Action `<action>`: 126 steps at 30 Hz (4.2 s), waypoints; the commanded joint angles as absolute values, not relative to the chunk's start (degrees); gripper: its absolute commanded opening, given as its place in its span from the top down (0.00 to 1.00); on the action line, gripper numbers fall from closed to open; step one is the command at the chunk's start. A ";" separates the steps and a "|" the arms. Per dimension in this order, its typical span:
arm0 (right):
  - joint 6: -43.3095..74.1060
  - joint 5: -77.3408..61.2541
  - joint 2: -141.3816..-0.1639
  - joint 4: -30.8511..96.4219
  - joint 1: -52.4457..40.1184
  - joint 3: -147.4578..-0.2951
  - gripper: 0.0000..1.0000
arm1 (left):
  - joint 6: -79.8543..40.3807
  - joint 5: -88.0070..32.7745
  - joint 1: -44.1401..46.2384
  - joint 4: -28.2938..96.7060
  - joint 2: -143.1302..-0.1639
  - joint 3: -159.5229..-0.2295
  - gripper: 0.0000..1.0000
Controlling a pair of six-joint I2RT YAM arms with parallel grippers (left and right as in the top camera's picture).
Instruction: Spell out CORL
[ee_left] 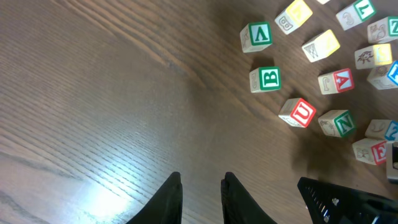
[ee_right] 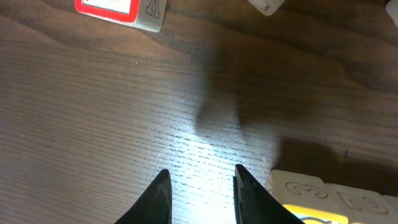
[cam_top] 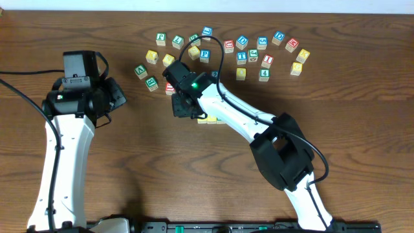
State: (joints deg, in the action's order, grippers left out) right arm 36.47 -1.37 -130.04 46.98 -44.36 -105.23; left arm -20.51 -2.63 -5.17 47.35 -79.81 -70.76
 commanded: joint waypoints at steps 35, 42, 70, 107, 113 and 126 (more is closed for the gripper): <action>40.29 2.26 -131.39 51.64 -45.04 -106.00 0.73 | -19.55 -1.93 -5.45 47.57 -81.34 -71.68 0.78; 40.27 2.24 -131.39 51.68 -45.04 -106.00 0.72 | -19.55 -1.93 -5.45 47.55 -81.34 -71.68 0.78; 40.32 2.26 -131.39 52.10 -43.09 -106.00 0.71 | -19.55 -1.93 -5.45 47.55 -81.34 -71.68 0.78; 23.31 -2.52 -115.74 56.86 -35.20 -112.73 0.49 | -19.51 -1.91 -5.45 47.59 -81.34 -71.68 0.70; 17.52 -2.50 -105.95 59.86 -27.03 -112.73 0.35 | -19.53 -1.91 -5.45 47.57 -81.34 -71.68 0.10; 15.59 -2.48 -93.62 70.35 -9.52 -112.71 0.01 | -19.53 -1.91 -5.45 47.57 -81.34 -71.68 0.05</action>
